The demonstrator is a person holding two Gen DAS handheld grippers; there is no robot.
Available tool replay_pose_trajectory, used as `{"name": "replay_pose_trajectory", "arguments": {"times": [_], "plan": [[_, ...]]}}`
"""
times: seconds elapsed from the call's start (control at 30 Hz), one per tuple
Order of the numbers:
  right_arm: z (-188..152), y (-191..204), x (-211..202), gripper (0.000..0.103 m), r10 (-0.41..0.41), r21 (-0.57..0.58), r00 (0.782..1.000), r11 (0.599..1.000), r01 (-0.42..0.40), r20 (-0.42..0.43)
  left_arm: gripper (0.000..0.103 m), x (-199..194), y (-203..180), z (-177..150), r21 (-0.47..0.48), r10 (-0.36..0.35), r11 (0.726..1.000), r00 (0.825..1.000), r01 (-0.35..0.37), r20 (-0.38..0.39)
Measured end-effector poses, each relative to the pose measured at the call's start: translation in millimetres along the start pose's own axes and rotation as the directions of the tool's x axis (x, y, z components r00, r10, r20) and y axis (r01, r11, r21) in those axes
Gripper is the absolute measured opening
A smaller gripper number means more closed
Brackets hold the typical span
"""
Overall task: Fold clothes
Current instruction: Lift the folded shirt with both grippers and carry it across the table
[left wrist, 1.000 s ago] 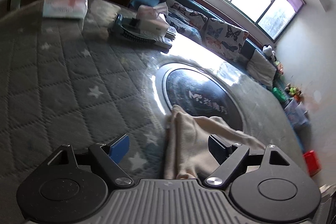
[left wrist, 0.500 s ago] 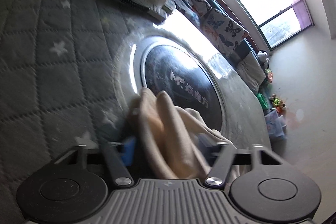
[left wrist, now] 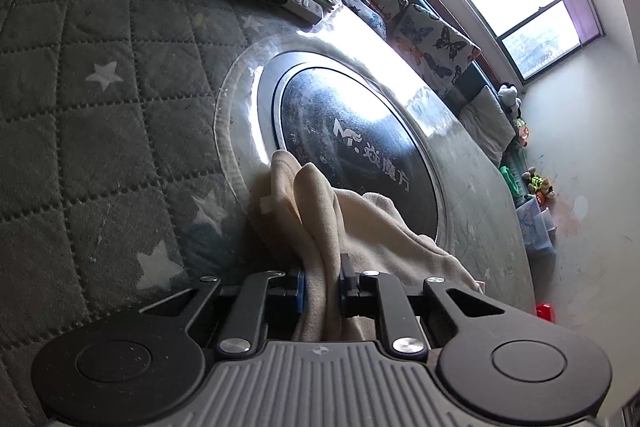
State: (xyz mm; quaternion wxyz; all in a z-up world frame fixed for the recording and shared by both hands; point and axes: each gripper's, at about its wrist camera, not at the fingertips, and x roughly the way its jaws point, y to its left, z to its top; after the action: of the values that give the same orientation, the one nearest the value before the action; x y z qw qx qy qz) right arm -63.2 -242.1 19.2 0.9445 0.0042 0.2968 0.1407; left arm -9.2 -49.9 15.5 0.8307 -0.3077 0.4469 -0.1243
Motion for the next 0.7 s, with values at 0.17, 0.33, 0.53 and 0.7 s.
{"name": "replay_pose_trajectory", "arguments": {"times": [0.17,0.33,0.53,0.7], "plan": [[-7,-56,14,0.042,-0.184,0.096,0.982,0.978,0.188,-0.043,0.016,1,-5,-2,0.031,0.017,0.999,1.000,-0.017,0.008],[-20,-90,30,0.046,-0.167,0.211,0.982,0.960,0.182,-0.090,0.016,2,-10,-4,0.075,0.036,0.997,0.999,-0.038,0.019],[-23,-85,30,0.015,-0.119,0.223,0.990,0.966,0.133,-0.073,0.016,2,-22,-6,0.146,0.063,0.987,0.997,-0.068,0.039],[-15,-78,14,0.010,-0.118,0.213,0.992,0.969,0.122,-0.034,0.015,-3,-39,-6,0.222,0.065,0.972,0.995,-0.079,0.069]]}}
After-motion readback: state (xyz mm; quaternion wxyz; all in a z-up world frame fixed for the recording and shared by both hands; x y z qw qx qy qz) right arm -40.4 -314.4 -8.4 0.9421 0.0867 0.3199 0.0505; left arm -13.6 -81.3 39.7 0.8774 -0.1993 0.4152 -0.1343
